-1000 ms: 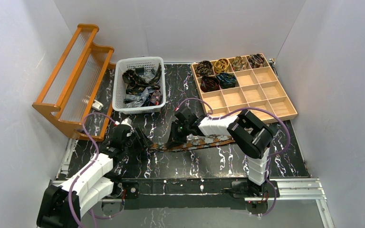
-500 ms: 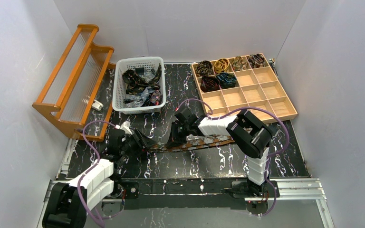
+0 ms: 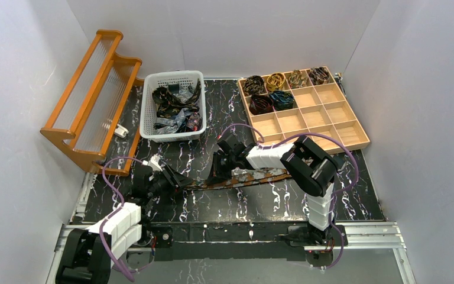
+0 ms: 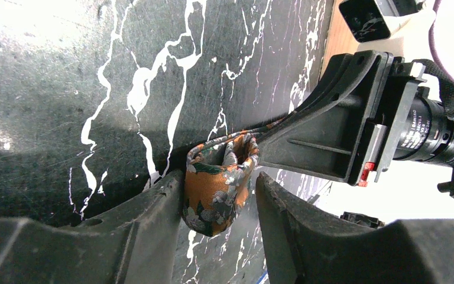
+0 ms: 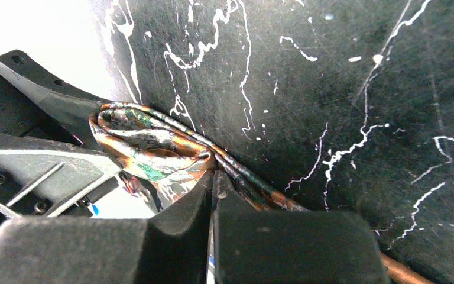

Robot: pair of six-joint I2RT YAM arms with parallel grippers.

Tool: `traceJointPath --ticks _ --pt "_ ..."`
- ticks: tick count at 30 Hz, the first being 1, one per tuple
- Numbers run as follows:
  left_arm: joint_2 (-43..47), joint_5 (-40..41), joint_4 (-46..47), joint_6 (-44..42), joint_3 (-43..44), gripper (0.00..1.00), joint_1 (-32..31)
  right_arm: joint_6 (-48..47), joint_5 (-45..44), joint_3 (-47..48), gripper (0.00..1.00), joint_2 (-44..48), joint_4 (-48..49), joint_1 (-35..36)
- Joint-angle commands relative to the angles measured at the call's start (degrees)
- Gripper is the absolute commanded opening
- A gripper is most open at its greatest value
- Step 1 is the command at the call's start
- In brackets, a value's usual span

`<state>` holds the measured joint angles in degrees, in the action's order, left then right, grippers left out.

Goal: Roll the ties
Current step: Roll the tie at the center of the board.

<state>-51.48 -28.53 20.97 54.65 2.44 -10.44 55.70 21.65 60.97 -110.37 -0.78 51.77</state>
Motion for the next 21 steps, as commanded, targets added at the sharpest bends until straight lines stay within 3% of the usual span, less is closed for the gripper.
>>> traceJointPath --ticks 1,14,21 --pt "-0.18 -1.68 0.78 0.62 -1.89 0.46 0.41 -0.77 -2.03 -1.12 0.09 -3.25 -3.87 0.17" --pt "-5.16 -3.57 5.84 0.81 -0.98 0.26 0.68 -0.93 -1.34 -0.86 0.08 -3.55 -3.55 0.11" --pt "-0.73 0.42 -7.82 -3.23 4.76 0.11 0.68 -1.34 -0.24 -0.14 0.09 -2.69 -1.97 0.17"
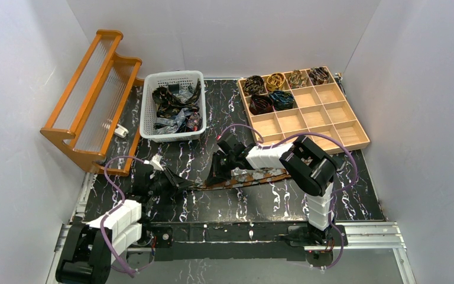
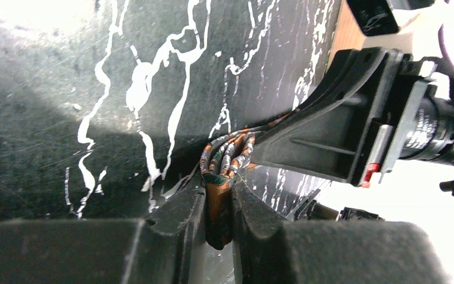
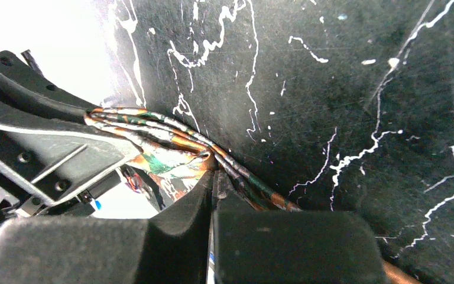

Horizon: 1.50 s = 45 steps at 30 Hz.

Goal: Roll the ties
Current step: Roll the tie at the center of the board.

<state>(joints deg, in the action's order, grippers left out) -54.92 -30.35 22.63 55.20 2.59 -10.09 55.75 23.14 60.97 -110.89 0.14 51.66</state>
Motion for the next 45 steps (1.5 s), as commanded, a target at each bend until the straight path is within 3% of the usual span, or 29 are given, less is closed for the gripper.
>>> traceJointPath --ticks 1,5,13,19,45 --pt "3.29 3.59 -13.0 -5.51 6.18 0.09 0.33 -1.23 -1.3 0.08 0.09 -2.14 -2.45 0.25" --pt "4.73 6.3 -19.2 -7.34 9.19 0.0 0.25 -0.03 0.62 1.34 0.1 -2.22 -0.67 0.43" --pt "6.0 10.55 -28.69 -10.6 14.53 0.0 -0.26 -0.55 -4.11 2.31 0.21 4.28 -0.04 0.46" --pt "5.61 10.01 -30.23 -12.36 17.1 0.0 -1.14 -1.63 -6.43 2.69 0.25 6.99 -1.59 0.42" --pt "2.21 25.43 -41.32 -17.49 24.97 0.0 -11.51 0.68 1.17 8.76 0.18 -3.81 1.63 2.17"
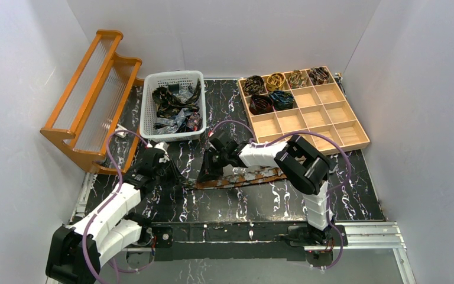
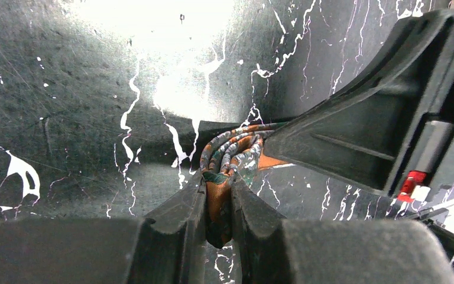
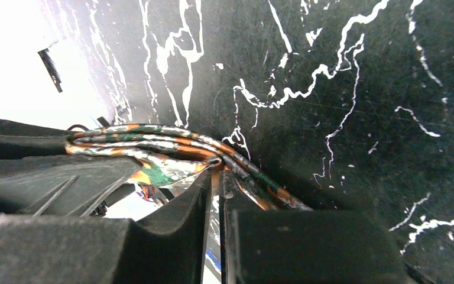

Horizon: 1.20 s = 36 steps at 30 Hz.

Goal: Roll the ties
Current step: Roll the tie at the center of the board.

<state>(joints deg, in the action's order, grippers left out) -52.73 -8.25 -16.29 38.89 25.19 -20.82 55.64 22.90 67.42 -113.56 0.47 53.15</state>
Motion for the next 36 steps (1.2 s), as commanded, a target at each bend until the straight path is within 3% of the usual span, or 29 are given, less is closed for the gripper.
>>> traceJointPath --ticks 1,10,31,36 --pt "0.02 3.7 -2.57 -1.25 2.52 0.0 -1.06 0.8 1.25 2.4 0.18 -1.4 1.31 0.73" --pt "0.82 7.37 -4.6 -1.84 4.11 0.0 -4.01 1.92 2.24 3.08 0.12 -4.71 1.41 0.92" --pt "-5.57 31.7 -14.61 0.55 13.58 0.0 -20.28 1.48 2.58 3.8 0.13 -3.11 1.51 0.96" --pt "-8.34 37.02 -16.75 1.85 15.87 0.0 -24.63 0.71 -0.79 2.15 0.15 0.47 -0.07 0.65"
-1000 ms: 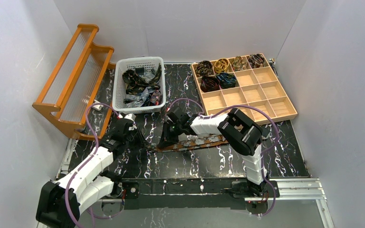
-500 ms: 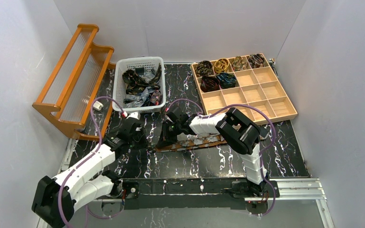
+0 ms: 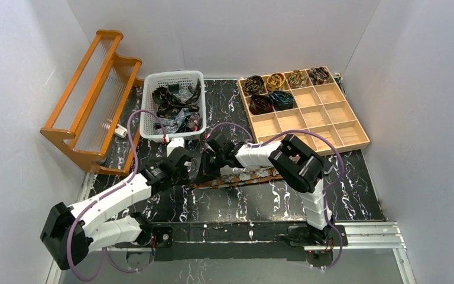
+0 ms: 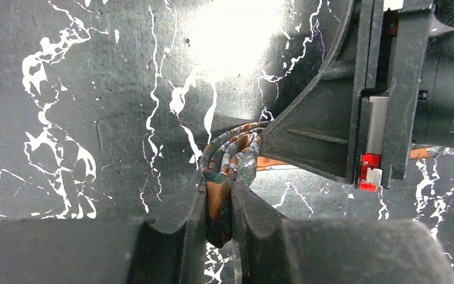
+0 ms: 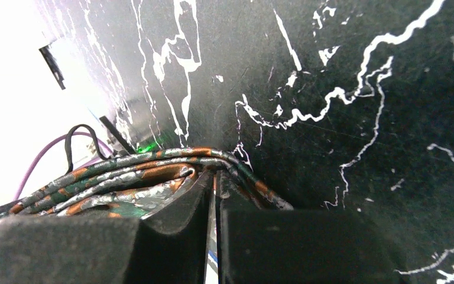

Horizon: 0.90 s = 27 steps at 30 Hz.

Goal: Roll the ties
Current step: Roll the tie at the center of the board.

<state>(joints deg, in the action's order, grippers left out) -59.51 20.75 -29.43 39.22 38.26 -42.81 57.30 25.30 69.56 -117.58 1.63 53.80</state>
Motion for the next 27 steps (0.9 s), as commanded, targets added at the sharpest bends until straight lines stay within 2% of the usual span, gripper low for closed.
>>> traceJointPath --ticks 1,7,16,27 --pt "-2.29 9.12 -4.17 1.75 3.25 0.0 -3.53 -0.96 -4.33 -1.16 0.15 5.79 -0.92 -0.16" --pt "-6.57 16.0 -8.2 3.08 6.04 0.0 -7.55 -1.98 -9.66 -6.58 0.18 13.27 -1.54 -3.38" --pt "-13.15 22.03 -10.19 5.63 9.08 0.0 -13.36 -1.84 -13.51 -14.27 0.19 21.9 -4.0 -8.92" --pt "-27.11 29.87 -17.22 13.07 16.46 0.02 -20.24 -2.01 -17.04 -18.84 0.24 29.51 -5.42 -12.56"
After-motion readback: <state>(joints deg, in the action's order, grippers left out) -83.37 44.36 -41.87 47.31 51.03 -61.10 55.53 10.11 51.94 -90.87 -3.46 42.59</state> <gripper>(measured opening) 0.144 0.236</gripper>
